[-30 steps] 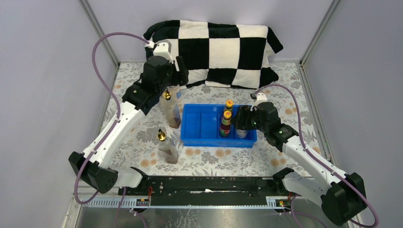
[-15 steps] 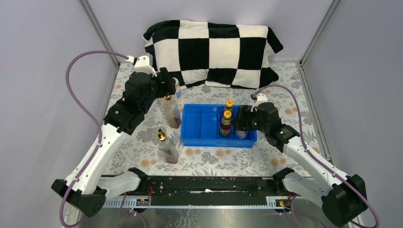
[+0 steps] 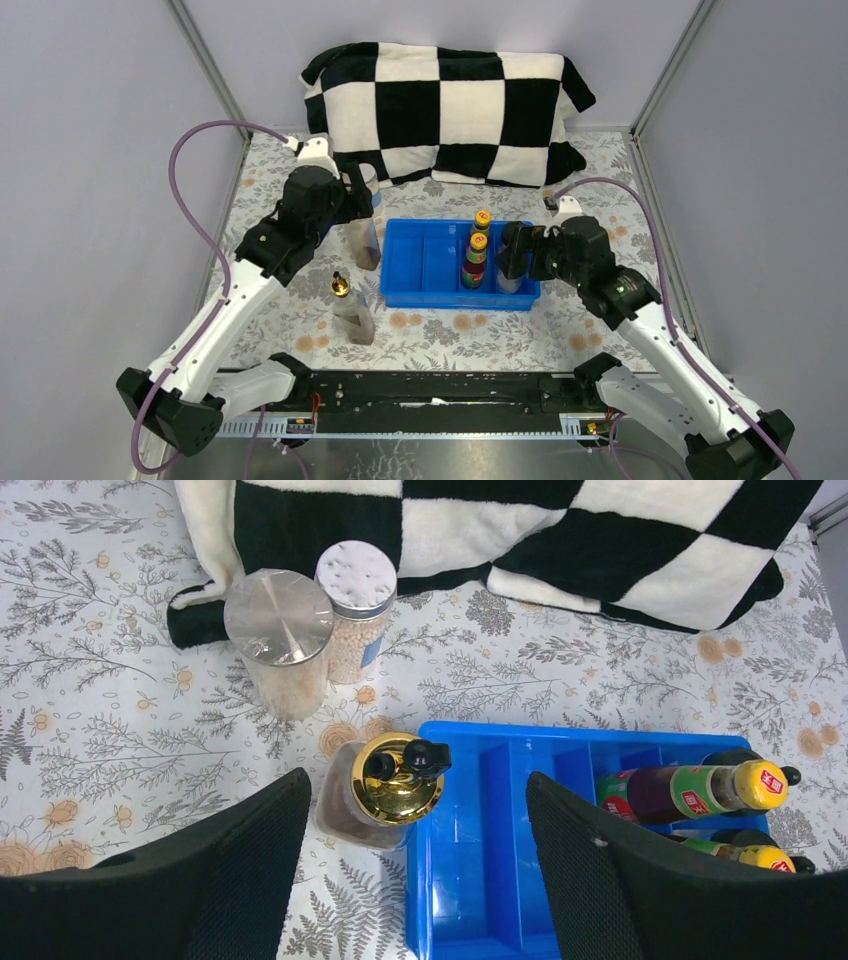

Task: Organize the condiment bottles
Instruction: Place the bottle in the storage box.

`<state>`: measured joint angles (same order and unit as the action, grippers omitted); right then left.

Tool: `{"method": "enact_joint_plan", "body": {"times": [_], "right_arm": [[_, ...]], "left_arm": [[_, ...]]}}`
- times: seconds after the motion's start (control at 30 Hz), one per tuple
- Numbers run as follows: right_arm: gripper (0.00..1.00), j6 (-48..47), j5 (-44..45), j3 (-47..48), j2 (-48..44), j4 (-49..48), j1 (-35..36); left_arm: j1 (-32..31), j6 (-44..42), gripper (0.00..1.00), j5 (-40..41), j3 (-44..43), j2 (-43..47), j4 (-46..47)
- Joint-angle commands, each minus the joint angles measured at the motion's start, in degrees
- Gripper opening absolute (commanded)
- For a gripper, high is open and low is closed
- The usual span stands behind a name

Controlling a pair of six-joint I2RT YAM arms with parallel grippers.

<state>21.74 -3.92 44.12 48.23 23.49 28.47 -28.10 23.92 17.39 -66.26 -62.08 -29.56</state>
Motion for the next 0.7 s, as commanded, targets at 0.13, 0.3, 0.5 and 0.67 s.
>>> {"method": "enact_joint_plan", "body": {"times": [0.13,0.3,0.5,0.67], "right_arm": [[1.00,-0.67,1.64,5.61,-3.06,5.81,0.44],[1.00,-0.90,1.22,6.33,-3.39,7.08,0.43],[1.00,-0.74,0.94,5.84,-4.21,7.51,0.38],[1.00,-0.30,0.55,4.78,-4.37,7.11,0.38]], "left_arm": [[-0.16,1.52,0.81,1.29,3.69,1.24,2.98],[-0.41,2.18,0.79,0.42,8.72,2.36,5.94],[-0.64,1.63,0.78,0.42,12.47,2.24,7.59],[-0.80,0.12,0.77,0.33,14.76,0.80,11.19]]}}
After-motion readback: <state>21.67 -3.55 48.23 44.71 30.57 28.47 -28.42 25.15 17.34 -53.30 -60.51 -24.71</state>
